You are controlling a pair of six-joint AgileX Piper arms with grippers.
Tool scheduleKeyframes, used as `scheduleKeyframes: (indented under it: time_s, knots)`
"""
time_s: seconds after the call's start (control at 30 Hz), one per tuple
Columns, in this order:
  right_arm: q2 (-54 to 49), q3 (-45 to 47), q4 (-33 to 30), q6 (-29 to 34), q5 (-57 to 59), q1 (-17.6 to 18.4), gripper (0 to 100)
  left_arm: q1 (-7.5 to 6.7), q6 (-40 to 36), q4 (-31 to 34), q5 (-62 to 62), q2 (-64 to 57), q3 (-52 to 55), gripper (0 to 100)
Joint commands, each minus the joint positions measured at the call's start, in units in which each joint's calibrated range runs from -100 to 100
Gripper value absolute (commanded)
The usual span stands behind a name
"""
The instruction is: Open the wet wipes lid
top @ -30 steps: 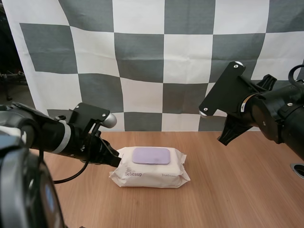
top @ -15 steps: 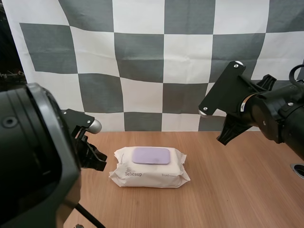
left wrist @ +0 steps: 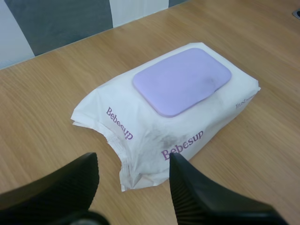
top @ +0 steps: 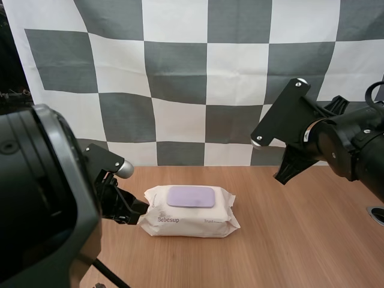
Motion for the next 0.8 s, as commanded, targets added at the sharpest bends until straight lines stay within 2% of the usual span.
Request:
scheduleKeyframes:
  time_s: [0.0, 0.23, 0.5, 0.77]
  knots:
    - [0.0, 0.0, 0.0, 0.0, 0.0, 0.0, 0, 0.00, 0.6, 0.0, -0.8, 0.4, 0.0, 77]
    - [0.0, 0.0, 0.0, 0.0, 0.0, 0.0, 0, 0.00, 3.2, 0.0, -2.5, 7.8, 0.0, 77]
    - [0.0, 0.0, 0.3, 0.0, 0.0, 0.0, 0, -0.07, 8.5, -2.8, 1.5, 14.1, 0.0, 77]
    - [0.0, 0.0, 1.0, 0.0, 0.0, 0.0, 0, -0.07, 10.5, -5.2, -2.9, 17.7, 0.0, 77]
